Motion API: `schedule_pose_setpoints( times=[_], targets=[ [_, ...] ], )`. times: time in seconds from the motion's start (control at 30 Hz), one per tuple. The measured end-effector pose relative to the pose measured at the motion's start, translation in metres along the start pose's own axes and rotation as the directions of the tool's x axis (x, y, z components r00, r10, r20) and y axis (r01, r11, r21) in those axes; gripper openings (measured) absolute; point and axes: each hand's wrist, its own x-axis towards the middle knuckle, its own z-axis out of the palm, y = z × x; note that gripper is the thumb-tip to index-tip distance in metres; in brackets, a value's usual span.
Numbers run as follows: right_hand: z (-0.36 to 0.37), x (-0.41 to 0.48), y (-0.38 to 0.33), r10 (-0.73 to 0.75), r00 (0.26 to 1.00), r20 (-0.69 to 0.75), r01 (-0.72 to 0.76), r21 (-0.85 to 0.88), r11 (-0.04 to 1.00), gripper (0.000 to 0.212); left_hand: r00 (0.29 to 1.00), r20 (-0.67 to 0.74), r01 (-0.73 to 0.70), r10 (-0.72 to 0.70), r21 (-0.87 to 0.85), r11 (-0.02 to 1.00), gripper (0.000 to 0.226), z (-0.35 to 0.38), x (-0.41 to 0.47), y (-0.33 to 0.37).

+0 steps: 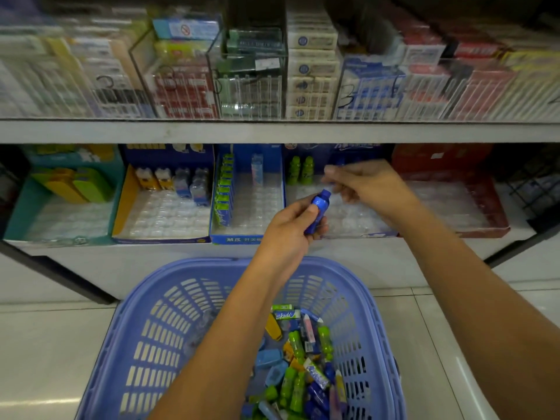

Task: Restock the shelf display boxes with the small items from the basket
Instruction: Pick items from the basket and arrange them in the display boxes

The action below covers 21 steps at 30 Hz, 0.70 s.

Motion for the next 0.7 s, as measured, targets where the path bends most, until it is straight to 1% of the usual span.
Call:
schedule_pose_setpoints(
  times=[0.03, 0.07, 0.1, 0.17, 0.23, 0.3, 0.4, 0.5, 0.53, 0.57, 0.6, 0.67, 0.7],
  targets=[
    [-0.001, -0.01, -0.004, 0.038, 0.996, 0.085, -0.046, 0.091, 0.995, 0.022, 0.999, 0.009, -0.034, 0.034, 0.051, 0.998, 0.018, 0.0, -0.002, -0.001],
    [-0.002, -0.018, -0.007, 0.051, 0.99, 0.132, -0.07, 0.138, 0.988, 0.021, 0.997, 0.016, -0.08, 0.079, 0.101, 0.992, 0.02, 0.001, -0.004, -0.002],
    [-0.005, -0.023, -0.01, 0.059, 0.987, 0.147, -0.086, 0.178, 0.98, 0.02, 0.991, 0.017, -0.135, 0.134, 0.166, 0.977, 0.021, 0.002, -0.006, -0.002],
    [-0.008, -0.028, -0.015, 0.073, 0.988, 0.135, -0.102, 0.22, 0.97, 0.021, 0.967, 0.02, -0.247, 0.253, 0.29, 0.925, 0.024, 0.005, -0.01, -0.002],
    [-0.011, -0.029, -0.019, 0.07, 0.99, 0.123, -0.096, 0.222, 0.97, 0.02, 0.949, 0.031, -0.308, 0.315, 0.317, 0.897, 0.029, 0.006, -0.013, 0.0],
    [-0.015, -0.03, -0.022, 0.058, 0.992, 0.109, -0.079, 0.204, 0.976, 0.017, 0.949, 0.034, -0.308, 0.314, 0.327, 0.893, 0.028, 0.006, -0.013, 0.001],
    [-0.023, -0.028, -0.023, 0.031, 0.999, 0.028, -0.035, 0.137, 0.99, 0.018, 0.964, 0.057, -0.259, 0.261, 0.43, 0.865, 0.023, 0.005, -0.012, -0.002],
    [-0.03, -0.024, -0.019, 0.015, 1.0, -0.008, -0.014, 0.03, 0.999, 0.007, 0.969, 0.058, -0.228, 0.239, 0.568, 0.791, 0.034, 0.004, -0.01, -0.005],
    [-0.032, -0.021, -0.016, 0.006, 1.0, -0.02, -0.007, -0.023, 1.0, 0.01, 0.971, 0.05, -0.214, 0.235, 0.628, 0.749, 0.039, 0.004, -0.008, -0.006],
    [-0.033, -0.017, -0.013, -0.007, 0.999, -0.038, 0.004, -0.084, 0.996, 0.012, 0.971, 0.051, -0.2, 0.233, 0.703, 0.683, 0.043, 0.005, -0.006, -0.006],
    [-0.034, -0.012, -0.009, -0.027, 0.998, -0.056, 0.018, -0.15, 0.989, 0.015, 0.971, 0.072, -0.195, 0.226, 0.789, 0.583, 0.047, 0.006, -0.004, -0.008],
    [-0.035, 0.004, -0.002, -0.074, 0.995, -0.073, 0.05, -0.293, 0.955, 0.019, 0.971, 0.174, -0.215, 0.164, 0.934, 0.285, 0.051, 0.008, -0.001, -0.013],
    [-0.034, 0.013, 0.002, -0.095, 0.993, -0.065, 0.065, -0.363, 0.93, 0.021, 0.97, 0.218, -0.232, 0.109, 0.963, 0.14, 0.052, 0.009, 0.0, -0.017]
  ],
)
